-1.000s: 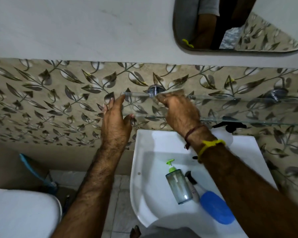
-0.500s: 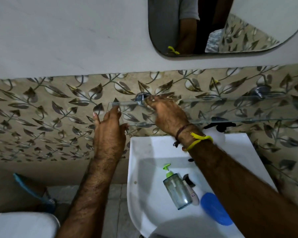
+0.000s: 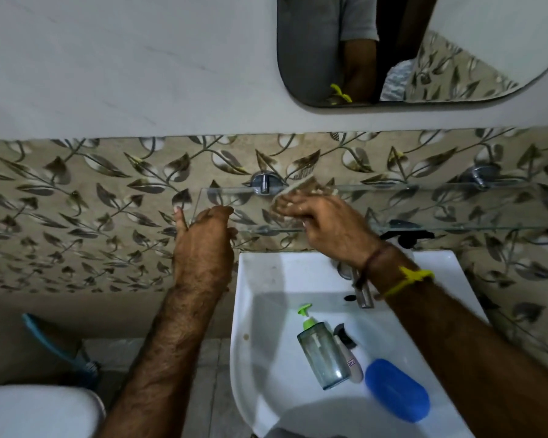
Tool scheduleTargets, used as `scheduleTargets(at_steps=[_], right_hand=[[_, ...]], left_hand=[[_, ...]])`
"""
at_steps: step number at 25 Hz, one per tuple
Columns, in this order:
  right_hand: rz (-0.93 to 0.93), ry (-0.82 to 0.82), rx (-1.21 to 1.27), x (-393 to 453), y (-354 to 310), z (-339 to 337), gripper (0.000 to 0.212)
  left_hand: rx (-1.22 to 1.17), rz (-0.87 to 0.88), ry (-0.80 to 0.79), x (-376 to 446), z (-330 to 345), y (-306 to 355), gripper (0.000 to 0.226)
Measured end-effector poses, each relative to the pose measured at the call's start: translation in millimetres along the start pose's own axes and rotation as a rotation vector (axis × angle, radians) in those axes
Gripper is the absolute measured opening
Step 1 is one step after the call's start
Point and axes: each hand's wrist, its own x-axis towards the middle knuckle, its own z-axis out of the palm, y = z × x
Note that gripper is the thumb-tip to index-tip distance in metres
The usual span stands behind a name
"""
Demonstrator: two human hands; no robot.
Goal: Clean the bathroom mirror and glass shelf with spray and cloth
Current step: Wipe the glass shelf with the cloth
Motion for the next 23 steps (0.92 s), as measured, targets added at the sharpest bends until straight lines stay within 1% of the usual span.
scheduleTargets(at_steps=[1,3,4,5,6,8,9,11,13,14,16,18,19,21,22,23], right_hand=[[0.017,0.017,-0.027,-10,5,-4,0.054],[0.141,0.093,-0.116,-9,14,-8,0.055],[0.202,0.107,-0.118,-5,12,-11,0.053],[0.207,0.089,-0.086,1,7,-11,0.052],[0.172,0.064,-0.044,3,2,-11,0.051],[0.078,0.030,0.009,-9,2,-12,0.051],[0.079,0.036,0.013,-18,4,-14,0.051],[0.186,0.098,-0.030,-21,13,-18,0.052],[0.280,0.143,-0.102,-9,17,-21,0.052],[0.264,0.133,-0.109,-4,16,-21,0.050],[0.175,0.057,-0.028,-7,17,-22,0.048],[0.137,-0.008,0.014,-27,21,-25,0.052],[0.164,0.015,-0.007,-34,23,-28,0.053],[0.285,0.127,-0.051,-31,32,-30,0.054],[0.314,0.159,-0.048,-25,30,-31,0.053],[0.305,0.142,-0.031,-20,25,-31,0.053]], left_hand=[[0.015,0.004,-0.009,1,-2,2,0.041],[0.049,-0.017,-0.059,3,-4,8,0.038],[0.063,-0.029,-0.080,4,-5,13,0.038],[0.065,-0.045,-0.089,5,-5,17,0.040],[0.045,-0.055,-0.087,6,-7,22,0.044],[-0.082,-0.050,-0.083,5,-10,35,0.055],[-0.159,-0.037,-0.080,4,-10,41,0.059],[-0.255,0.011,-0.050,5,-2,50,0.066],[-0.297,0.039,-0.026,7,8,57,0.069],[-0.318,0.032,-0.019,7,12,59,0.070],[-0.330,0.027,-0.012,6,17,60,0.071],[-0.325,0.028,0.000,3,16,61,0.074],[-0.320,0.026,0.008,3,15,62,0.075],[-0.305,0.025,-0.001,1,12,67,0.076],[-0.296,0.031,0.003,-1,11,70,0.076],[-0.288,0.039,0.015,-2,11,71,0.077]])
